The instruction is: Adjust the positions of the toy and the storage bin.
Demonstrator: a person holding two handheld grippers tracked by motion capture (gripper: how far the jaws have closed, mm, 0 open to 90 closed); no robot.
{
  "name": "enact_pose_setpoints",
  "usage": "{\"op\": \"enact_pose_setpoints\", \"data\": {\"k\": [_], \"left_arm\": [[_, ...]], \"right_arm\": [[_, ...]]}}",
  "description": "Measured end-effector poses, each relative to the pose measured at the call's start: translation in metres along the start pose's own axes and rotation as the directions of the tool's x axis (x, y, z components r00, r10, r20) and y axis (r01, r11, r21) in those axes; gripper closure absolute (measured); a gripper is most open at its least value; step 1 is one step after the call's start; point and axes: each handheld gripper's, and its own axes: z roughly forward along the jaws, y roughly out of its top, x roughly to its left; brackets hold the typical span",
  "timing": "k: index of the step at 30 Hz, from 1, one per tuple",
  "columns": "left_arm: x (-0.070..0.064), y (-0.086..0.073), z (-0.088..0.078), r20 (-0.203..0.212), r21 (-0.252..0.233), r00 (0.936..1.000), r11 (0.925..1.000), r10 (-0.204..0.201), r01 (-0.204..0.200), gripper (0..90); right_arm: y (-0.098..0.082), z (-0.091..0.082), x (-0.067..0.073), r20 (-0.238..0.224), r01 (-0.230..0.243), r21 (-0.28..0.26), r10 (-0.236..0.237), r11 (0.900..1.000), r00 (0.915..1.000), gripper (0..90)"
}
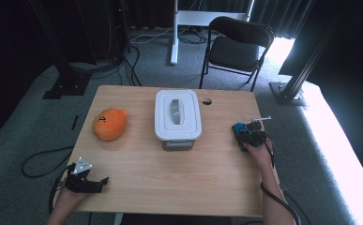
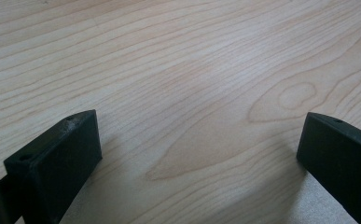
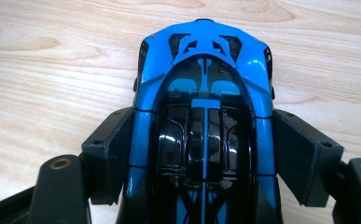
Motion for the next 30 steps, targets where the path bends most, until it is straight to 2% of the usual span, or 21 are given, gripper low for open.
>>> {"op": "enact_pose_setpoints", "data": {"k": [7,13,20,26,27,30], "left_arm": [[0.000,0.000,0.000,0.000,0.000,1.0000,1.0000,0.000,0.000,0.2],[0.000,0.000,0.000,0.000,0.000,1.0000,1.0000,0.000,0.000,0.2],[0.000,0.000,0.000,0.000,0.000,1.0000,1.0000,0.000,0.000,0.2],[0.000,0.000,0.000,0.000,0.001,1.0000,1.0000,0.000,0.000,0.2],[0.000,0.000,0.000,0.000,0.000,1.0000,1.0000,0.000,0.000,0.2],[0.000,0.000,0.000,0.000,0.000,1.0000,1.0000,-0.001,0.001,0.2]], "right_arm": [[-0.010,-0.025,0.004,-0.023,0.040,-0.015,-0.040,0.999,0.9989,26.4],[-0.030,-0.049,0.004,-0.042,0.059,-0.028,-0.060,0.998,0.9973,26.5],[-0.059,-0.074,0.000,-0.054,0.045,-0.040,-0.047,0.998,0.9974,26.5],[-0.081,-0.088,0.000,-0.051,0.089,-0.025,-0.090,0.996,0.9947,26.5],[-0.085,-0.090,0.001,-0.063,0.093,-0.017,-0.094,0.996,0.9936,26.5],[-0.094,-0.095,0.007,-0.057,0.126,-0.008,-0.127,0.992,0.9903,26.5]]}}
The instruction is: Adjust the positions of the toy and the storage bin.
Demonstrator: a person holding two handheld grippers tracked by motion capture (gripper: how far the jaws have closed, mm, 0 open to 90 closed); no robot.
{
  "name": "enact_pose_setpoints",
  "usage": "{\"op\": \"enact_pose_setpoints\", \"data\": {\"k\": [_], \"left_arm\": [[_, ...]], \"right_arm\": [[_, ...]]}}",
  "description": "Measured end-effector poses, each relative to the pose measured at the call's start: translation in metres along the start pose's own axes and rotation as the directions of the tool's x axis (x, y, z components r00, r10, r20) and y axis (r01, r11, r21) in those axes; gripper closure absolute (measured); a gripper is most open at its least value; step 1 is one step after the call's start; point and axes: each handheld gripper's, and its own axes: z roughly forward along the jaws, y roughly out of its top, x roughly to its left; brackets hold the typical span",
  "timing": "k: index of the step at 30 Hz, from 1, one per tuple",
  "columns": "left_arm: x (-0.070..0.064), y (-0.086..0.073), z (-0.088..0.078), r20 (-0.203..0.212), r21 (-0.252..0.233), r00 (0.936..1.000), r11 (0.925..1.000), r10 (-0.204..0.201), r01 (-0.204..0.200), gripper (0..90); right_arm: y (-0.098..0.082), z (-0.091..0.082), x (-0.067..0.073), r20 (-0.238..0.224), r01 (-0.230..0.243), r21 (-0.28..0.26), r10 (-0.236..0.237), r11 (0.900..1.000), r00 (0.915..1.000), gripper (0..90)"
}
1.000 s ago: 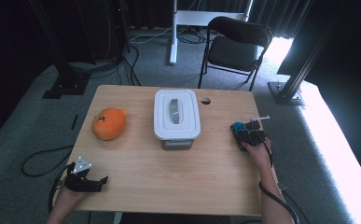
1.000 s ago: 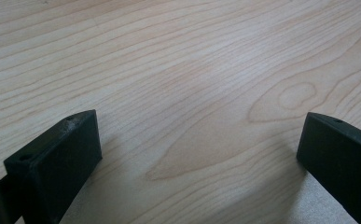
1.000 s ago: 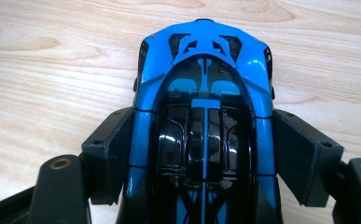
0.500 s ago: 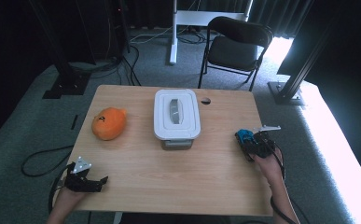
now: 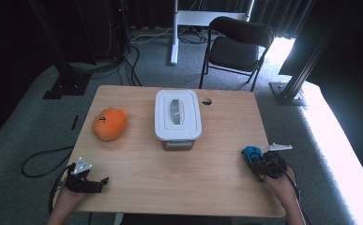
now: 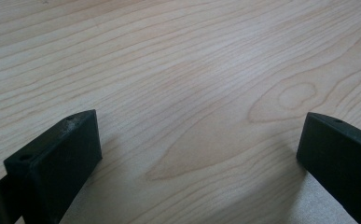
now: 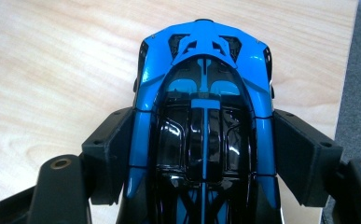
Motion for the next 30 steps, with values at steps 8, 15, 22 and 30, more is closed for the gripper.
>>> {"op": "enact_pose_setpoints", "data": {"k": [8,15,22,30], "left_arm": [[0.000,0.000,0.000,-0.002,0.000,1.0000,1.0000,-0.002,0.002,0.2],[0.000,0.000,0.000,-0.002,0.000,1.0000,1.0000,-0.002,0.002,0.2],[0.000,0.000,0.000,-0.002,0.000,1.0000,1.0000,-0.002,0.002,0.2],[0.000,0.000,0.000,-0.002,0.000,1.0000,1.0000,-0.002,0.002,0.2]], "right_arm": [[-0.021,-0.009,0.018,-0.047,0.051,0.005,-0.050,0.999,0.9976,26.5],[-0.025,0.002,0.018,-0.038,0.079,0.022,-0.078,0.997,0.9962,26.5],[0.001,0.018,-0.001,-0.044,0.079,0.040,-0.077,0.996,0.9961,26.5],[0.024,0.031,-0.008,-0.089,0.121,0.011,-0.119,0.993,0.9888,26.5]]}}
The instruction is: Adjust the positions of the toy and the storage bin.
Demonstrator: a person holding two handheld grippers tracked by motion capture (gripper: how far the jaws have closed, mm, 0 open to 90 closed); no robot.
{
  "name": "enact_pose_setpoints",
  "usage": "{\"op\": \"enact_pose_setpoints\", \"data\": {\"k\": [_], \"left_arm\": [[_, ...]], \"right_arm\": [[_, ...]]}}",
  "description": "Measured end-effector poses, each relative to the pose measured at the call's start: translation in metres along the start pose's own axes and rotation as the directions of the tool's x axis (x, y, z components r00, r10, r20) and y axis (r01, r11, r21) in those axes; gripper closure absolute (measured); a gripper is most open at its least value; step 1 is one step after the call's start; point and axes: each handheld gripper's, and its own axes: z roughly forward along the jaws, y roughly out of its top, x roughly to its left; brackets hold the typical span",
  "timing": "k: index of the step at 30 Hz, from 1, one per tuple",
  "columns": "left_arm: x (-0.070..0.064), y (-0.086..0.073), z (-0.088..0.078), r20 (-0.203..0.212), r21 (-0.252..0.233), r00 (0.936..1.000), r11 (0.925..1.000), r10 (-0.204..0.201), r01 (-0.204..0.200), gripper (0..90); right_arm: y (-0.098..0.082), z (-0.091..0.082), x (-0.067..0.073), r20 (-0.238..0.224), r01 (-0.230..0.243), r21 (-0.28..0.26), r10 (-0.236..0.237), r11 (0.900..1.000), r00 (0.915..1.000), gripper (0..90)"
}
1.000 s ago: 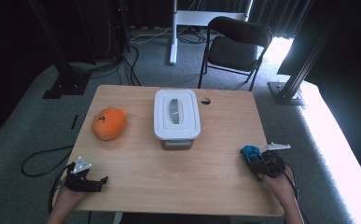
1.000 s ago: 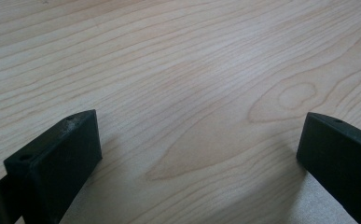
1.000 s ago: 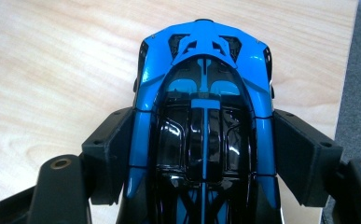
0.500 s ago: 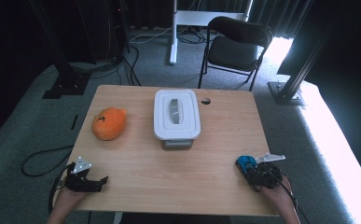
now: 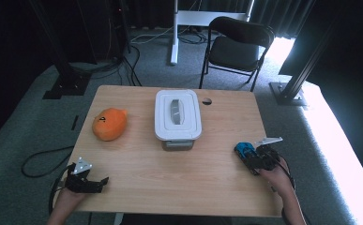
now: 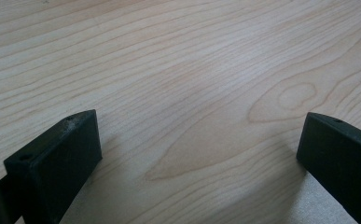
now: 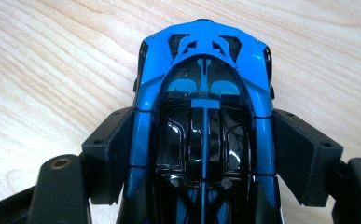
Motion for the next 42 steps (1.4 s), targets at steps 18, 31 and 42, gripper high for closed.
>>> {"op": "enact_pose_setpoints", "data": {"k": [18,31,42], "left_arm": [[0.000,0.000,0.000,0.001,0.000,1.0000,1.0000,0.002,-0.002,0.2],[0.000,0.000,0.000,0.001,0.000,1.0000,1.0000,0.002,-0.002,0.2],[0.000,0.000,0.000,0.001,0.000,1.0000,1.0000,0.002,-0.002,0.2]], "right_arm": [[-0.005,0.028,-0.012,-0.012,-0.032,0.003,0.032,0.999,0.9994,24.8],[-0.003,0.025,-0.015,-0.011,-0.079,0.001,0.079,0.997,0.9968,18.8],[0.006,-0.002,-0.005,-0.001,-0.073,-0.076,0.073,0.994,0.9974,17.5]]}}
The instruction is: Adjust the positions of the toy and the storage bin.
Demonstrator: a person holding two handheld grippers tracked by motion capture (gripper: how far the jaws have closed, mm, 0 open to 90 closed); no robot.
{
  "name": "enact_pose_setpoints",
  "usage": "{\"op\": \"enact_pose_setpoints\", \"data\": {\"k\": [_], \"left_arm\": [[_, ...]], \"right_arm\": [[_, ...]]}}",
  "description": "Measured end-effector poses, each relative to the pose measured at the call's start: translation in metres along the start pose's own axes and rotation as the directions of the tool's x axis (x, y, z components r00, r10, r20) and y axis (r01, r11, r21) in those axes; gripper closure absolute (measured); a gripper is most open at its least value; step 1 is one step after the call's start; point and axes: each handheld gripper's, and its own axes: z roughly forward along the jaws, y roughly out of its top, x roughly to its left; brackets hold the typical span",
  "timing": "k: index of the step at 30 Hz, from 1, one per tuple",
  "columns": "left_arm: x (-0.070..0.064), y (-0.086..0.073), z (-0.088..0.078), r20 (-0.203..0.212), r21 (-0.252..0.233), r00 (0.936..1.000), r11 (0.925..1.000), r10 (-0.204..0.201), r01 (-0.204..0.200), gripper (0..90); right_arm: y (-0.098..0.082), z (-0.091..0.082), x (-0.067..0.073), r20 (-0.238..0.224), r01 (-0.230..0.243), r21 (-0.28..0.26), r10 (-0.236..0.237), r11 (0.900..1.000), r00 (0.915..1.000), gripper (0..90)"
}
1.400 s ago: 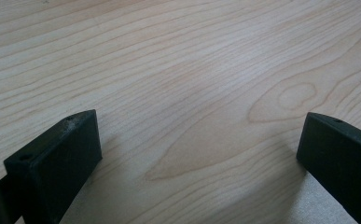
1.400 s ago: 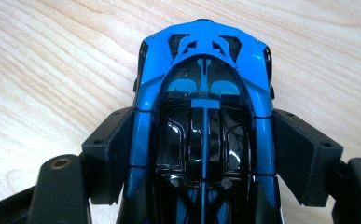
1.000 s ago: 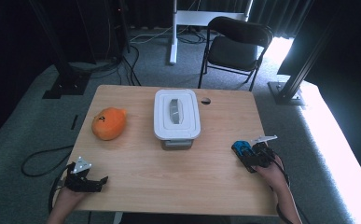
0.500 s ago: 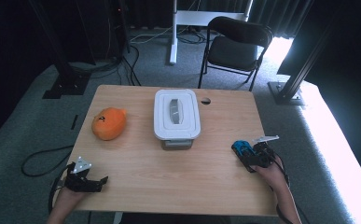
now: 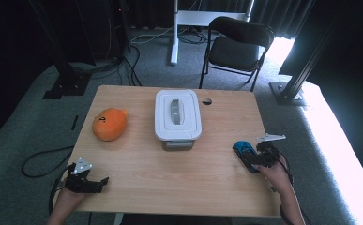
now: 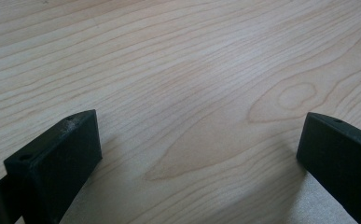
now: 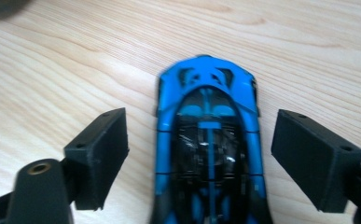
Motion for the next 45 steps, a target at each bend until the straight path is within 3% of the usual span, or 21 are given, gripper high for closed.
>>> {"op": "enact_pose_setpoints", "data": {"k": [5,9,14,19,23,26,28,31,37,42,45], "left_arm": [[0.000,0.000,0.000,0.000,0.000,1.0000,1.0000,0.000,0.000,0.2],[0.000,0.000,0.000,-0.001,0.000,1.0000,1.0000,0.000,0.000,0.2],[0.000,0.000,0.000,-0.001,0.000,1.0000,1.0000,0.000,0.000,0.2],[0.000,0.000,0.000,-0.001,0.001,1.0000,1.0000,0.000,0.000,0.2],[0.000,0.000,0.000,0.000,0.000,1.0000,1.0000,-0.001,0.001,0.2],[0.000,0.000,0.000,0.002,0.001,1.0000,1.0000,0.002,-0.002,0.2],[0.000,0.000,0.000,0.001,0.000,1.0000,1.0000,0.002,-0.002,0.2],[0.000,0.000,-0.001,0.000,0.002,1.0000,1.0000,0.001,-0.001,0.2],[0.002,0.000,-0.001,-0.002,0.004,1.0000,0.9999,-0.010,0.010,1.0],[0.003,0.004,-0.002,0.021,0.033,0.9997,0.9994,-0.011,0.010,1.1],[0.003,0.008,0.000,0.017,0.041,0.9998,0.9991,-0.009,0.009,1.0]], "right_arm": [[-0.001,-0.005,0.008,-0.030,-0.021,-0.025,0.021,0.999,0.9993,14.9],[-0.007,-0.005,0.011,-0.023,-0.021,-0.036,0.020,0.999,0.9995,14.8],[-0.022,-0.009,0.022,-0.035,-0.022,-0.083,0.019,0.996,0.9992,14.9],[-0.036,-0.011,0.036,-0.044,0.004,-0.111,-0.009,0.994,0.9990,14.2],[-0.045,-0.011,0.043,-0.086,0.018,-0.122,-0.028,0.992,0.9959,13.6],[-0.052,-0.014,0.051,-0.105,0.042,-0.152,-0.058,0.987,0.9928,13.8],[-0.057,-0.016,0.057,-0.089,0.070,-0.179,-0.087,0.981,0.9923,13.8],[-0.061,-0.018,0.063,-0.141,0.057,-0.201,-0.086,0.978,0.9863,13.9],[-0.069,-0.010,0.074,-0.168,0.086,-0.169,-0.115,0.982,0.9792,12.5],[-0.074,0.000,0.077,-0.178,0.099,-0.114,-0.118,0.989,0.9769,11.4],[-0.074,0.001,0.077,-0.151,0.106,-0.136,-0.126,0.985,0.9805,11.4]]}}
